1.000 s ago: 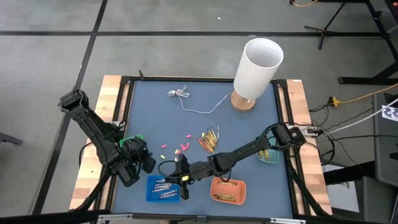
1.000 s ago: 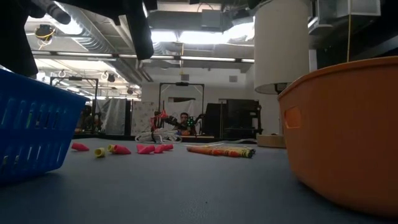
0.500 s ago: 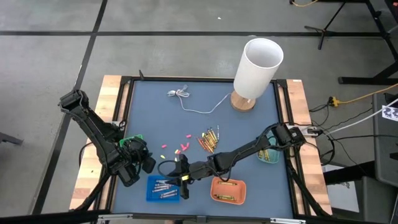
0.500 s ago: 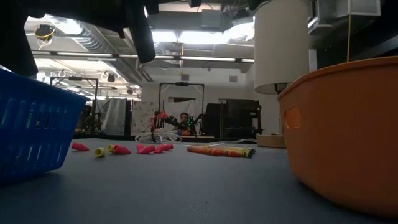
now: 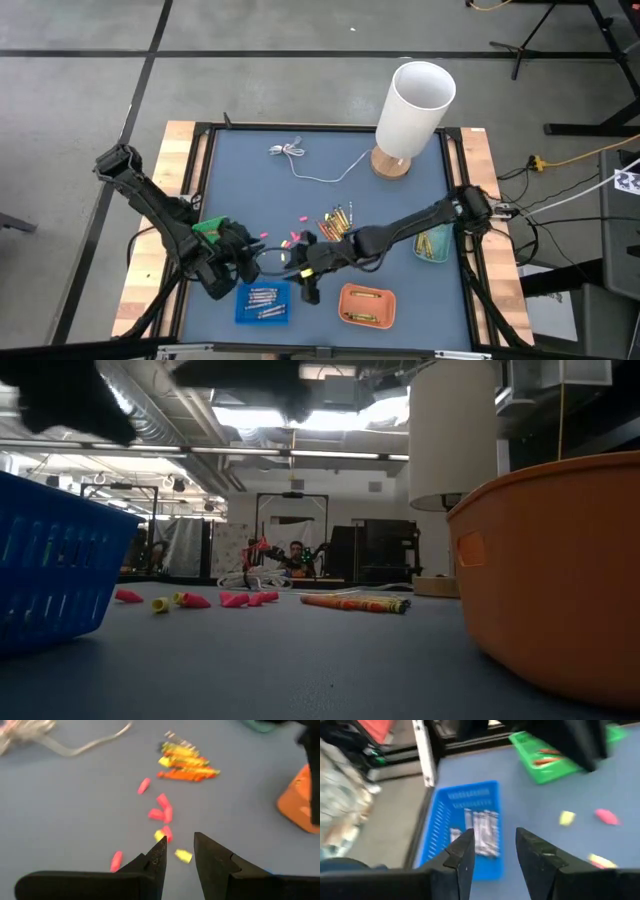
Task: Sort crayons
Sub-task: Put the orange crayon into the green bin
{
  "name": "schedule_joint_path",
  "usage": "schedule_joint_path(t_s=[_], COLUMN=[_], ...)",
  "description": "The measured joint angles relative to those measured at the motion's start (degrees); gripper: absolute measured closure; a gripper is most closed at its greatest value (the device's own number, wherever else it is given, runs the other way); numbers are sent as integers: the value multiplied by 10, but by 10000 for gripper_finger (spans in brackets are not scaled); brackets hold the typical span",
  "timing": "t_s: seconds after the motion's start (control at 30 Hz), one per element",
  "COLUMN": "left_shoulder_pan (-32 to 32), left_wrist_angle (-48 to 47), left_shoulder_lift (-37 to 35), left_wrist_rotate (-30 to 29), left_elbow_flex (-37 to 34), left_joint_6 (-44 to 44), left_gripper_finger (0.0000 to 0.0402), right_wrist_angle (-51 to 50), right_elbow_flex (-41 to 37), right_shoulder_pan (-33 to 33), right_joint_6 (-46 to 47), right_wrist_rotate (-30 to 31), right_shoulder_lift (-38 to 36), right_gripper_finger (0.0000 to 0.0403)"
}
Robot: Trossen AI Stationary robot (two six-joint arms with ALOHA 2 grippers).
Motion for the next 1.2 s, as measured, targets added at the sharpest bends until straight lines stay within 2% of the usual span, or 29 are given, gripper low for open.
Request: schedule_joint_path(t_s=[0.13,0.3,0.47,0.67,0.83,1.0,1.2], left_shoulder_pan=[54,129,205,289,343,387,434], left_wrist_angle=[116,228,295,361,445,484,509], left_shoulder_lift=[0,0,0,7,38,88,159], left_wrist_rotate=[35,145,249,360,443,504,545], left_elbow_flex=[0,0,0,0,0,1,0], left_joint_6=[186,400,543,659,753,797,834], left_gripper_finger=[319,319,319,319,319,319,319], right_wrist_angle=[-129,-287,-412,-521,-535,-536,-547], right_elbow_flex=[0,0,0,-17,-70,-106,-114], right_shoulder_pan=[3,16,32,30,15,2,-6], right_joint_6=[-23,-19,24,71,105,123,123], right_wrist_rotate=[56,151,220,247,230,205,202], right_shoulder_lift=[-63,-130,-173,-178,-178,-184,-203], right_gripper_finger=[260,260,260,260,260,260,260])
